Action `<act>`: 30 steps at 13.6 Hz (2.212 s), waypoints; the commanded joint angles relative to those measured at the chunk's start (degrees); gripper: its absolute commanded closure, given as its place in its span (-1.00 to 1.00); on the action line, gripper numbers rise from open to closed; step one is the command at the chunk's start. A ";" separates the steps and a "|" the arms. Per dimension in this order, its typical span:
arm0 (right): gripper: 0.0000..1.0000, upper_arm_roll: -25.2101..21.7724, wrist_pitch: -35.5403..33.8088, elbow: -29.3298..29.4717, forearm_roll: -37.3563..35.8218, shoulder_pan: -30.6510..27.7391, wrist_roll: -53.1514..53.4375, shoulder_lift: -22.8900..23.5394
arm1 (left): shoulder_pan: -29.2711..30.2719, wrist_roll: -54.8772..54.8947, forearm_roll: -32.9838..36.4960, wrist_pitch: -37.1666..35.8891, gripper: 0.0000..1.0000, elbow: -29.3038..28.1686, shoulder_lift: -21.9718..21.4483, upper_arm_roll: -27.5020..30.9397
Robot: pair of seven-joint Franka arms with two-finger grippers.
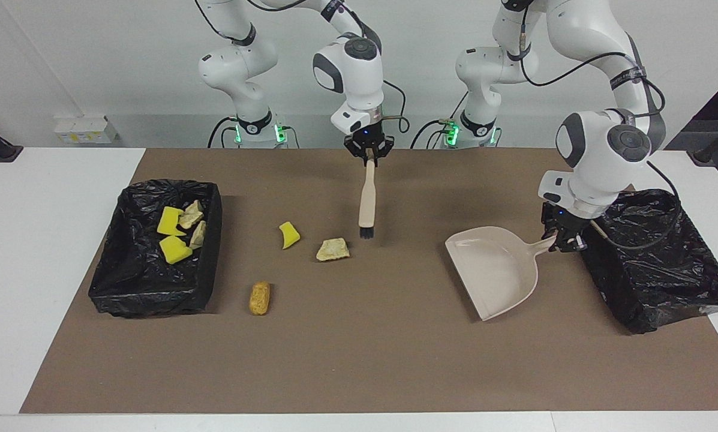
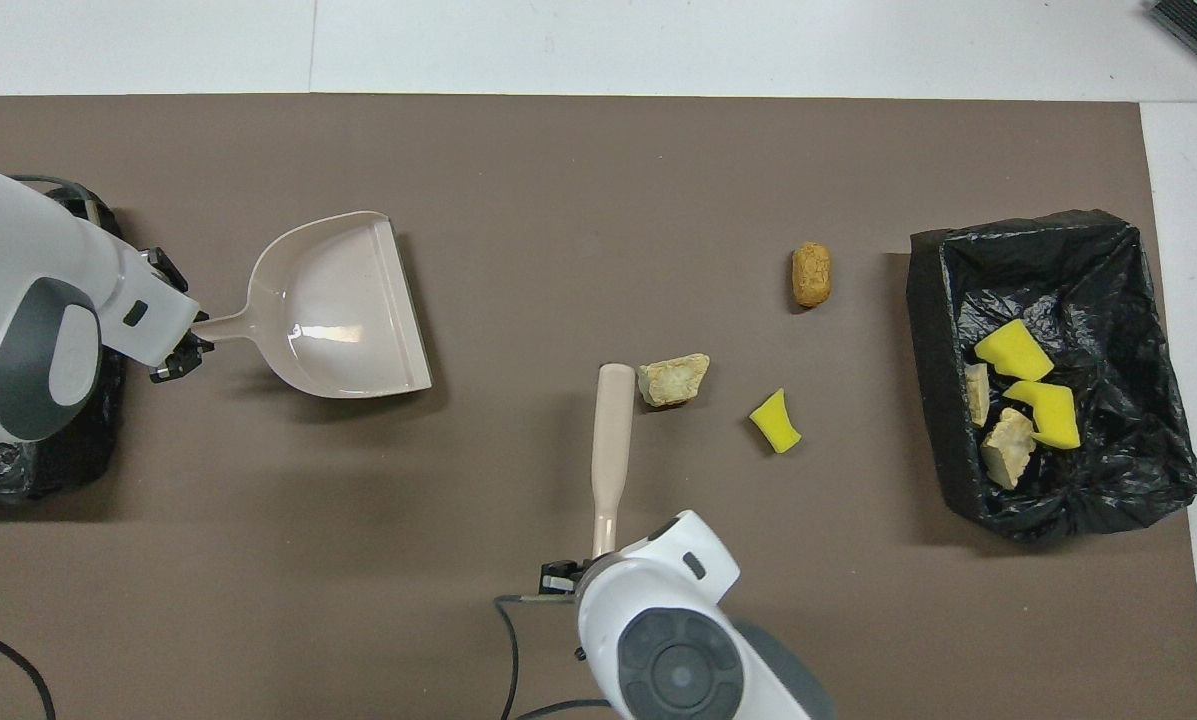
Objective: Sweep and dump trash in bin
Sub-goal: 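Sweep the brush with the right gripper toward the remaining trash, then sweep the crust, sponge and potato with the brush into the dustpan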
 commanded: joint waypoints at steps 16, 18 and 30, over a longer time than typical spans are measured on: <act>1.00 0.68 -11.76 23.11 -11.41 -37.53 -44.20 21.29 | -20.17 -25.99 4.74 1.15 1.00 -9.35 -5.58 0.79; 1.00 0.85 -11.85 20.39 -11.24 -36.65 -43.50 20.59 | -20.97 -26.54 4.82 1.06 1.00 -9.97 -5.85 0.88; 1.00 0.60 -18.68 18.70 1.51 -23.81 -35.50 14.97 | -22.02 -27.24 5.18 2.20 1.00 -12.78 -7.08 0.53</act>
